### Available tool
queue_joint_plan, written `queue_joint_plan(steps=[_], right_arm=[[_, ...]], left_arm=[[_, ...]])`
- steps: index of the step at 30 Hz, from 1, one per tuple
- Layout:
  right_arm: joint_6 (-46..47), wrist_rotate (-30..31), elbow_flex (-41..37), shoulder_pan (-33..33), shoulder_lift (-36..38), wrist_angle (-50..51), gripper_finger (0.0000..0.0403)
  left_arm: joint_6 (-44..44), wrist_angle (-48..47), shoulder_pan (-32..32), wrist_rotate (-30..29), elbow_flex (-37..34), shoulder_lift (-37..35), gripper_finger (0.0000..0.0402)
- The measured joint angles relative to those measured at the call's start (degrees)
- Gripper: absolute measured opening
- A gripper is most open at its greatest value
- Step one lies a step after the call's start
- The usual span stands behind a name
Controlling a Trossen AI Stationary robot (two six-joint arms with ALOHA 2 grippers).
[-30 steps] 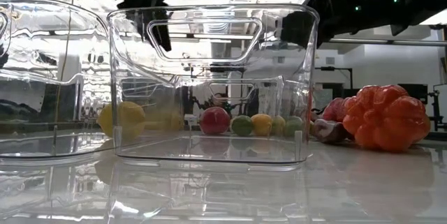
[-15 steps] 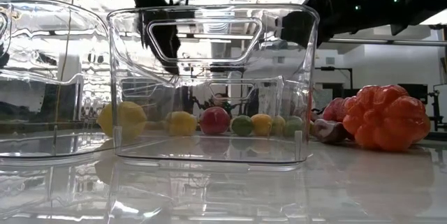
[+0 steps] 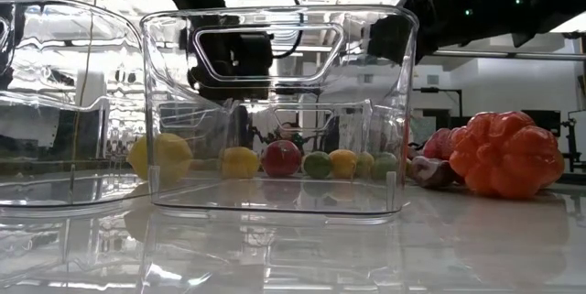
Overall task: Sort produce into baskets
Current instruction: Put the lemon into the left transparent bin
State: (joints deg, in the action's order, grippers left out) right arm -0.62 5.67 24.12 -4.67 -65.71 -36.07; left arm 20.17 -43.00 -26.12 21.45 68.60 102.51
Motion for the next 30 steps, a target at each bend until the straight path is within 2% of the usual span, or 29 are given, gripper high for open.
queue_joint_plan(steps=[3, 13, 24, 27, 30], right_arm=[[0.0, 0.01, 0.0, 0.0, 0.0, 0.06, 0.0291], [0.0, 0.04, 0.0, 0.0, 0.0, 0.05, 0.0291], [0.04, 0.08, 0.0, 0.0, 0.0, 0.04, 0.0291], [0.02, 0.08, 0.0, 0.0, 0.0, 0.04, 0.0291], [0.02, 0.11, 0.0, 0.0, 0.0, 0.04, 0.0291]], left_arm=[[-1.76, 2.71, 0.25, 0.0, 0.0, 0.3, 0.0293], [-0.7, 4.24, 4.76, -13.51, -0.39, 0.55, 0.0293], [-1.31, 2.04, 4.9, -11.77, -0.48, 0.64, 0.0288], [-0.1, 0.79, 5.06, -11.17, -0.52, 0.67, 0.0265], [0.37, 0.22, 5.17, -11.35, -0.52, 0.69, 0.0226]])
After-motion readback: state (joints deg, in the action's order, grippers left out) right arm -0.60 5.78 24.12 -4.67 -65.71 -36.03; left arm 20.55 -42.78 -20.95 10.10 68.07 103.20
